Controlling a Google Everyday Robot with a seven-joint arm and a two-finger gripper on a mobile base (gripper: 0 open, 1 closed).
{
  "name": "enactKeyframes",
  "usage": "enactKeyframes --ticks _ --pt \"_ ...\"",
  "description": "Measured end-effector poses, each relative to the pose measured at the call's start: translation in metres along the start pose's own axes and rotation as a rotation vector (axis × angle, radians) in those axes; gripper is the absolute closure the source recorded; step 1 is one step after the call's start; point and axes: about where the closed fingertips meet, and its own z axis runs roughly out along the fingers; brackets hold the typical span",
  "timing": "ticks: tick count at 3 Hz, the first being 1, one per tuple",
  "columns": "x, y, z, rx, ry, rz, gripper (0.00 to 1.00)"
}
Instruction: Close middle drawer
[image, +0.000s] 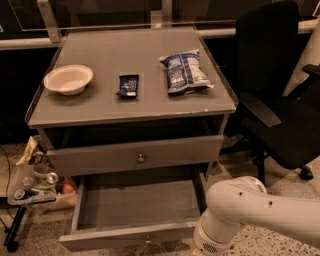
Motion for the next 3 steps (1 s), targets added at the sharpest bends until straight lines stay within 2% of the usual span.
enactKeyframes --ticks 1,2,3 --pt "0.0 0.0 0.0 0.0 0.0 0.0 1.0" --pt "-0.007 -0.019 -0.002 0.037 -0.032 0.024 1.0" --pt "-0.012 -0.045 0.017 0.062 -0.054 0.059 1.0"
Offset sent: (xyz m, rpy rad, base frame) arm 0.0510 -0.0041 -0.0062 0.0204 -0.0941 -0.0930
